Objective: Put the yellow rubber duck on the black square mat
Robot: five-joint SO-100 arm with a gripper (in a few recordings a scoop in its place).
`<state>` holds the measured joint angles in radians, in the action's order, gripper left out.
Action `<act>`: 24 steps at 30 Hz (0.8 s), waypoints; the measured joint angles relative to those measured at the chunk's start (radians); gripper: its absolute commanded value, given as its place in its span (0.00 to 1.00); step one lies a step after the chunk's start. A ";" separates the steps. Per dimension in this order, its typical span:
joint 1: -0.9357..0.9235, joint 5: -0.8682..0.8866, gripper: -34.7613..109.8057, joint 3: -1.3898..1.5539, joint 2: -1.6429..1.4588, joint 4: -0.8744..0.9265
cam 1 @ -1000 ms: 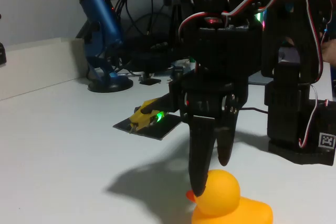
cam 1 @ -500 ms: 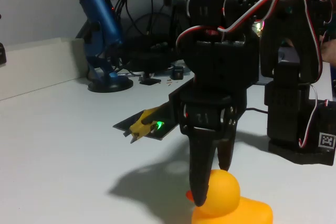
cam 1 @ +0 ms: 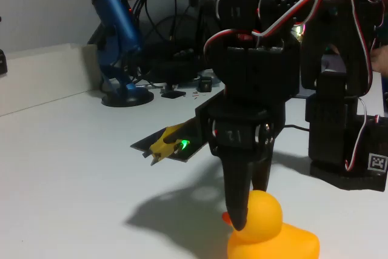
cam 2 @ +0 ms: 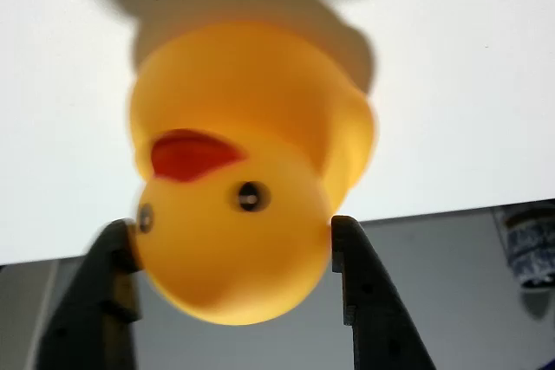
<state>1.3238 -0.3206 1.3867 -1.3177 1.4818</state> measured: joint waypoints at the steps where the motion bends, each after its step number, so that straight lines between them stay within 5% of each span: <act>1: 0.000 0.000 0.35 0.000 0.000 0.000; 24: -0.021 0.000 0.34 0.000 -0.244 0.000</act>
<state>1.3023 -0.3206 1.3867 -1.5616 1.4818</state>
